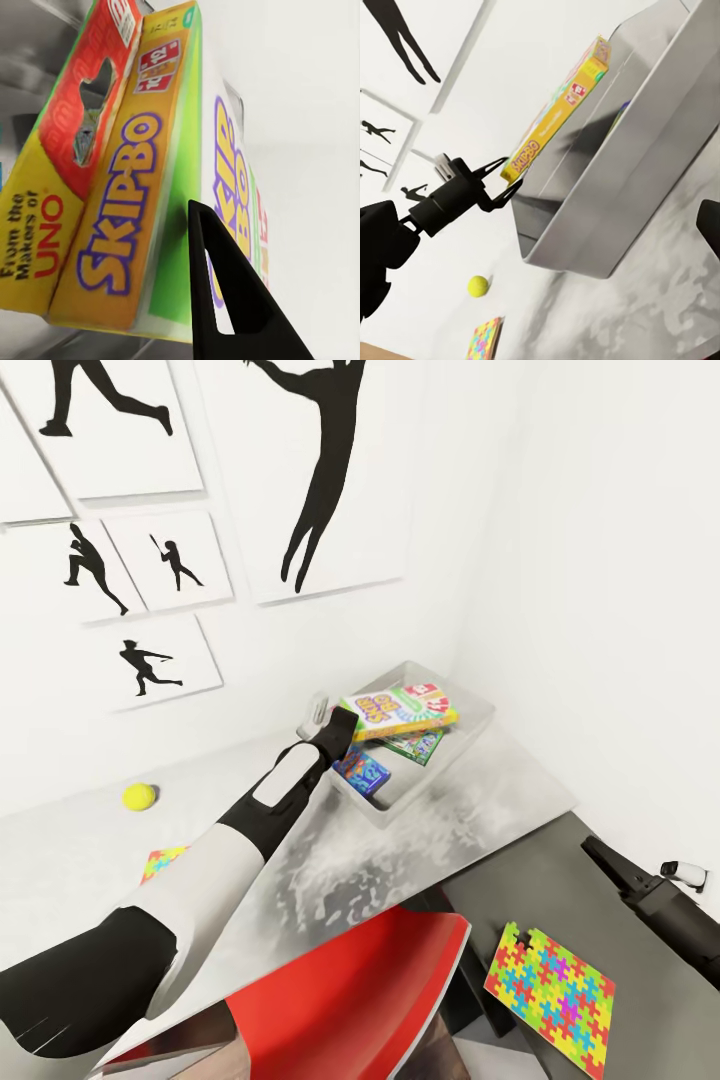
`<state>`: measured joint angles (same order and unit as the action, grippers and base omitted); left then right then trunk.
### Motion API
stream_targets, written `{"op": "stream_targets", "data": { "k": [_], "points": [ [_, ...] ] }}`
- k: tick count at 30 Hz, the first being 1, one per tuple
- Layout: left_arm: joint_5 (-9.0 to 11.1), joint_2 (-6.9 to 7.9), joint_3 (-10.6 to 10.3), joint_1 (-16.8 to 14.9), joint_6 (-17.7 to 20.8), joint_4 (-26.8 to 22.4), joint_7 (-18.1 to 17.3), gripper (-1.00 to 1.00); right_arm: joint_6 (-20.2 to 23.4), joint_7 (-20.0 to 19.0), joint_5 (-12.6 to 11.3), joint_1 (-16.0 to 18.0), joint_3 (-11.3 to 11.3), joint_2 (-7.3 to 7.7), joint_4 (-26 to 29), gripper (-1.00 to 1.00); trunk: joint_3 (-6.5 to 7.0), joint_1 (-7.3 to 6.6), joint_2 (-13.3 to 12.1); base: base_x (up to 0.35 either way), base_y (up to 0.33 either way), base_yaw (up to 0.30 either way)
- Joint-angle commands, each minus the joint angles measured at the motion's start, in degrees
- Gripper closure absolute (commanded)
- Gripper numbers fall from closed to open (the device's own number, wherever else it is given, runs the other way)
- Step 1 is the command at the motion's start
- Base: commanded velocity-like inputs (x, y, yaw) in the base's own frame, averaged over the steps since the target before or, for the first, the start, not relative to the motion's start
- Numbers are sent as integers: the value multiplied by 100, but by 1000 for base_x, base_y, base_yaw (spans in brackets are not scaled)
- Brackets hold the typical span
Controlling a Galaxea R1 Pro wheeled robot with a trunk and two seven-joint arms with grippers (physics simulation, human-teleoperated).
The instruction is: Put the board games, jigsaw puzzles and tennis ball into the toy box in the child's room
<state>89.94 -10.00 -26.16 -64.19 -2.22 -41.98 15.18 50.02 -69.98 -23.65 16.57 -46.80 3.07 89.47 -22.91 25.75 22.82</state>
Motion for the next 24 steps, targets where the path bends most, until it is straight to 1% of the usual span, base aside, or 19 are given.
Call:
{"op": "stream_targets", "data": {
  "k": [1, 7, 18, 19, 24],
  "points": [
    [34, 0, -13, -6, -26, -11, 59, 100, 34, -10, -15, 4, -4, 1, 0, -100, -9, 3, 10, 0, 0, 0],
    [38, 0, -16, -6, -32, -76, 139, 100, 34, -12, -24, 4, -4, 1, 0, -100, -9, 3, 10, 0, 0, 0],
    [34, 0, -14, -6, -39, -91, 150, 100, 34, -15, -26, 4, -4, 1, 0, -100, -9, 3, 10, 0, 0, 0],
    [33, 0, -15, -6, -40, -91, 150, -100, 34, -15, -26, 4, -4, 1, 0, -100, -9, 3, 10, 0, 0, 0],
    [36, 0, -15, -6, -36, -94, 149, -100, 28, -15, -26, 4, -4, 1, 0, -100, -9, 3, 10, 0, 0, 0]
  ]
}}
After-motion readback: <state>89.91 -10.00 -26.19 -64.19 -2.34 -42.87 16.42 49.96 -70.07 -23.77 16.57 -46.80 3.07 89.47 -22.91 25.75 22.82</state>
